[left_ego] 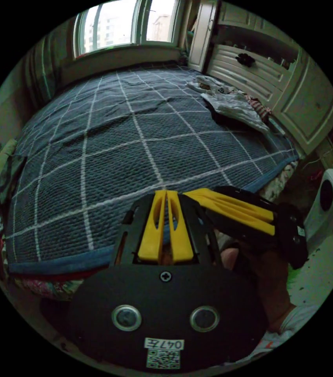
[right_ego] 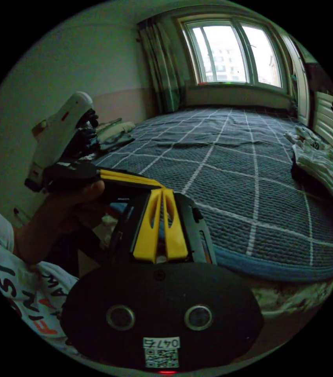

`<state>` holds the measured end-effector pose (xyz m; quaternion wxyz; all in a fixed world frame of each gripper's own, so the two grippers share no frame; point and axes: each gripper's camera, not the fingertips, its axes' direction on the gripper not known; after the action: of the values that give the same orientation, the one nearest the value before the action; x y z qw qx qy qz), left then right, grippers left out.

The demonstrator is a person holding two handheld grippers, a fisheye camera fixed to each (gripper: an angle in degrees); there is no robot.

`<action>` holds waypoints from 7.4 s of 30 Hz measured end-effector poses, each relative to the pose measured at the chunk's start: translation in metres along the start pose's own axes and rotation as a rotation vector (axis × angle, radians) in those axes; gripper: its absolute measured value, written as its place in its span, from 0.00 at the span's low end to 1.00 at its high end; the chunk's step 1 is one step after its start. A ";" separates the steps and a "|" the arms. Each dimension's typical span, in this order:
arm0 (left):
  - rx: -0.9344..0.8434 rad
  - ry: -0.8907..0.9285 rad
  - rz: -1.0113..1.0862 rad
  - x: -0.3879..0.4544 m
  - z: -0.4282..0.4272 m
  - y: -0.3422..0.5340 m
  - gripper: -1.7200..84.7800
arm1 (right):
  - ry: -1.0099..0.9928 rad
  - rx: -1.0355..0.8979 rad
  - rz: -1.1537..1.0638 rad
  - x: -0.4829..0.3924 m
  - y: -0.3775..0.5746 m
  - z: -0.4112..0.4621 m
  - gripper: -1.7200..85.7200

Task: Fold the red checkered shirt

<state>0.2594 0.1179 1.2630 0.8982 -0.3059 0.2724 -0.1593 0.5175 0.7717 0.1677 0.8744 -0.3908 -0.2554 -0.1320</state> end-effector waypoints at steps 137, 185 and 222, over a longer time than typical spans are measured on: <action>0.187 -0.181 0.163 -0.338 -0.368 0.341 0.25 | -0.054 0.138 -0.093 -0.104 -0.292 0.107 0.17; 0.132 -0.033 -0.417 -0.776 -0.517 0.520 0.32 | -0.519 -0.244 -0.300 -0.142 -0.338 0.315 0.02; -0.107 -0.050 0.122 -0.686 -0.555 0.604 0.02 | -0.159 -0.050 -0.334 -0.143 -0.366 0.314 0.07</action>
<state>-0.5438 0.6315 0.7787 0.8952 -0.3402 0.2759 -0.0820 0.1323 0.7709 0.4916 0.8075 -0.3736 -0.3815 -0.2505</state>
